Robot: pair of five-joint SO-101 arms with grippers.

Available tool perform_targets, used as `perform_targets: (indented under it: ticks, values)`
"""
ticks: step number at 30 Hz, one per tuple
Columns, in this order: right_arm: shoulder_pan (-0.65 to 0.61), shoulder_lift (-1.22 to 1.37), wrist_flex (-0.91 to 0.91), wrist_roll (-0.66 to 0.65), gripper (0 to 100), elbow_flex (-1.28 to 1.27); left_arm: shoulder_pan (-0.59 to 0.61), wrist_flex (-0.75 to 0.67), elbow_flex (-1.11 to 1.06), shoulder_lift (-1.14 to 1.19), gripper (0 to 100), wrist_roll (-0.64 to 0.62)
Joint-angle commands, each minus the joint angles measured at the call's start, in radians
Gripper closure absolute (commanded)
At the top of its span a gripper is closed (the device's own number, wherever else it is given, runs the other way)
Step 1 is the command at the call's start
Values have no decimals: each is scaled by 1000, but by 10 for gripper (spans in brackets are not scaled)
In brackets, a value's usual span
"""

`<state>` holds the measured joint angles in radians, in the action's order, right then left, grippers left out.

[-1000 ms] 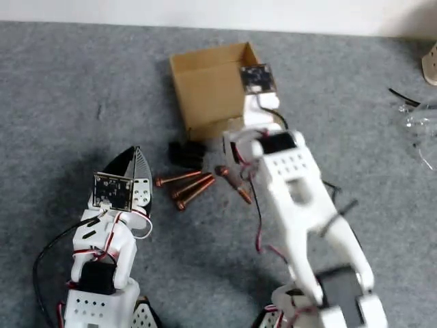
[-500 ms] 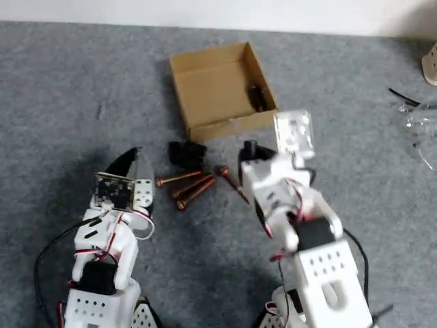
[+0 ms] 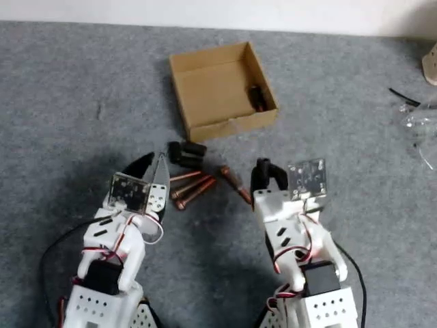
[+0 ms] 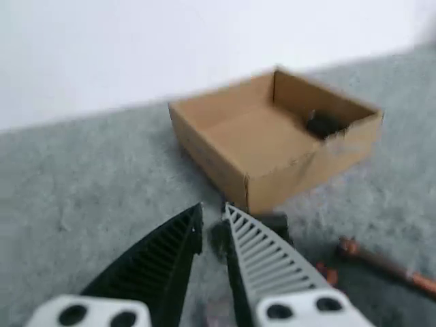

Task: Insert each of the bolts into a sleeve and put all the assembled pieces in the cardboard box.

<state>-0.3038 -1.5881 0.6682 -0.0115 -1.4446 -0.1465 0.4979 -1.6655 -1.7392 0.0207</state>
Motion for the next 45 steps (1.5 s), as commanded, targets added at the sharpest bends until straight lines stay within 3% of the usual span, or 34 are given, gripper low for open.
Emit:
perform_targets:
  ticks: [1,9,15,21,28,32,38,45]
  values:
    - [16,-54,-38,-12,994,-13,-13,-21,148,277,936,-5]
    - [15,-205,-38,-14,994,-113,-13,-133,487,1044,934,-11]
    - [15,-249,-38,-15,994,-137,-13,-127,714,1394,934,-226]
    - [15,-249,-38,-17,994,-142,-13,103,855,1403,933,-552]
    - [15,-249,-39,-17,994,-143,-13,107,892,1446,938,-796]
    - [15,-249,-39,-17,994,-143,-13,149,900,1491,938,-1056]
    - [15,-246,-41,-17,994,-145,-16,310,974,1512,934,-1089]
    - [15,-246,-116,-44,994,-206,-16,331,990,1515,934,-1203]
